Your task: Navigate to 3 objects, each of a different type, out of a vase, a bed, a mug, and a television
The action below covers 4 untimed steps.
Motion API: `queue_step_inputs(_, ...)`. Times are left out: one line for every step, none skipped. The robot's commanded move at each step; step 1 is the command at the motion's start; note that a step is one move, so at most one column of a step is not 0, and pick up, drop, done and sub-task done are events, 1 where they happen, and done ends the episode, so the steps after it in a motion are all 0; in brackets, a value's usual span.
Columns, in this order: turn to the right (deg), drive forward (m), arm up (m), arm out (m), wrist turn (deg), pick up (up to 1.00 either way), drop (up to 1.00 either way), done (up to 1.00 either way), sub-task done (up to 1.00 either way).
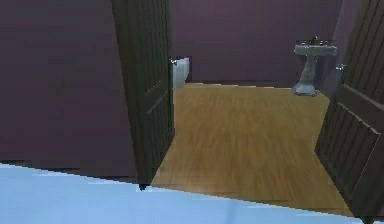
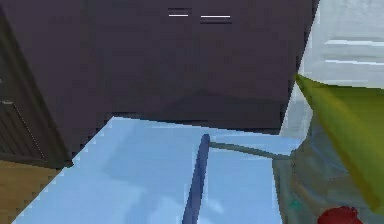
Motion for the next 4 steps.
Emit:
queue_step_inputs(0.0, 0.30, 0.00, 0.00, 0.0, 0.00, 0.00, 0.00, 0.00)
queue_step_inputs(9.0, 0.00, 0.00, 0.00, 0.0, 0.00, 0.00, 0.00, 0.00)
queue_step_inputs(0.0, 1.00, 0.00, 0.00, 0.0, 0.00, 0.00, 0.00, 0.00)
queue_step_inputs(0.0, 1.00, 0.00, 0.00, 0.0, 0.00, 0.00, 0.00, 0.00)
